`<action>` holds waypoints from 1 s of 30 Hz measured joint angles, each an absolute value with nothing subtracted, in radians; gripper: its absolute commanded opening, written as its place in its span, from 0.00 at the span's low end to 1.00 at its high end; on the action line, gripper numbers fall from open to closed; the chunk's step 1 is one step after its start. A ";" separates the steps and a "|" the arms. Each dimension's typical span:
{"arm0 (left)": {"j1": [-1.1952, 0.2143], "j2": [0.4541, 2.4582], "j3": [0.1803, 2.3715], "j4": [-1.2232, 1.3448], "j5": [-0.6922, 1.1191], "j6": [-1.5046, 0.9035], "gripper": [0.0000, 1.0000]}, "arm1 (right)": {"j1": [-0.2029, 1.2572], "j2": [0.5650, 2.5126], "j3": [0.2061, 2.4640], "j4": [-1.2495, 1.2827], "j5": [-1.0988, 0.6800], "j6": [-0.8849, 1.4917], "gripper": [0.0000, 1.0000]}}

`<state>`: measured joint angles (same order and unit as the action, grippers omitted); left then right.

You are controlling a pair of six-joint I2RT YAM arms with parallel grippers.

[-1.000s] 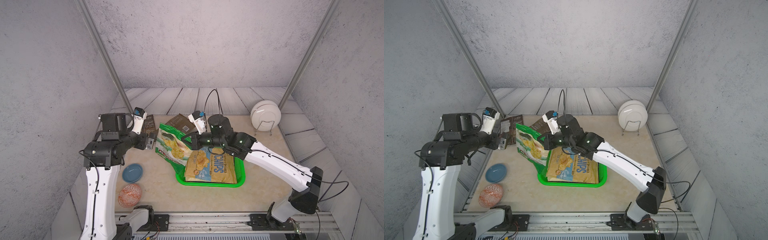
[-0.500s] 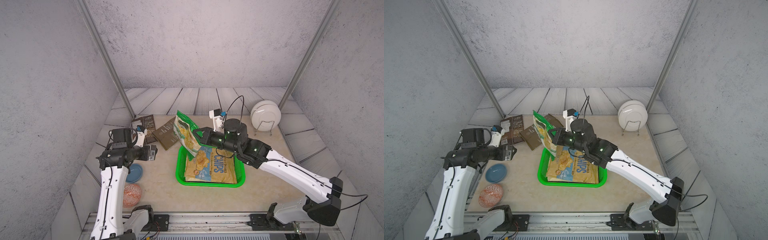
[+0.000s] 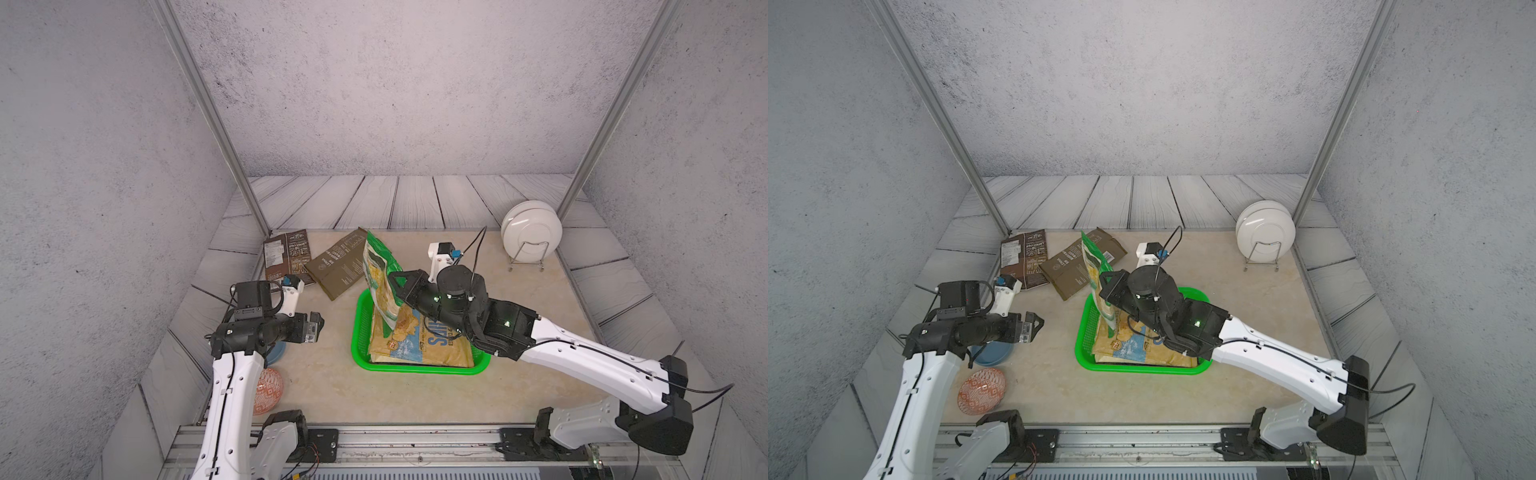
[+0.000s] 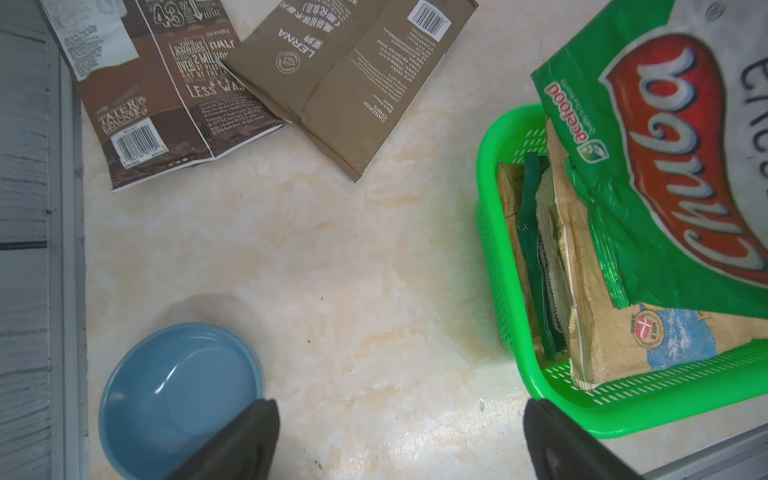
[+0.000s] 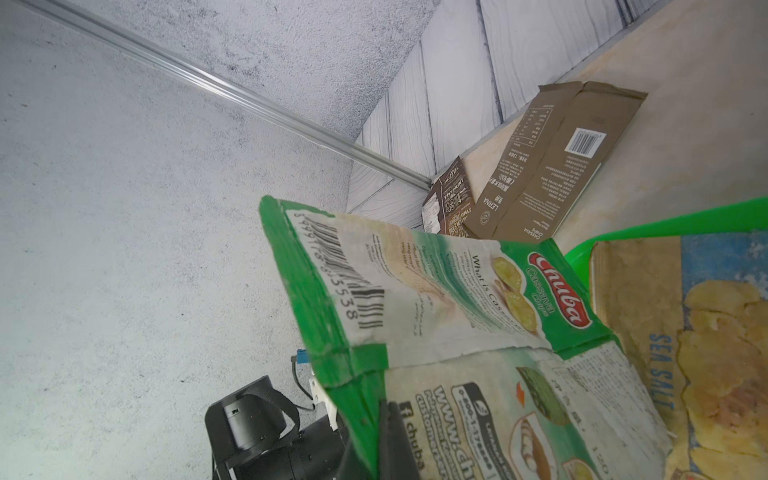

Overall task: Put the potato chips into the basket
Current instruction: Place the potato chip in the basket.

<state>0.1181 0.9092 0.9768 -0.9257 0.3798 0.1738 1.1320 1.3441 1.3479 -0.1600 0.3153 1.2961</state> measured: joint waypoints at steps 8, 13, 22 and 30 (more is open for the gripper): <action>0.118 0.910 0.976 -0.907 0.382 0.171 0.98 | 1.197 1.342 1.296 -0.107 0.450 1.425 0.00; 0.118 0.913 0.976 -0.906 0.382 0.170 0.98 | 1.243 1.344 1.299 -0.097 0.509 1.491 0.00; 0.118 0.924 0.976 -0.899 0.382 0.167 0.98 | 1.285 1.377 1.361 -0.092 0.586 1.575 0.00; 0.118 0.925 0.976 -0.893 0.382 0.167 0.98 | 1.290 1.449 1.364 -0.073 0.616 1.676 0.00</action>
<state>0.1181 0.9245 0.9760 -0.8928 0.3817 0.1669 1.2903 1.4490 1.3640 -0.0727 0.6155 1.6760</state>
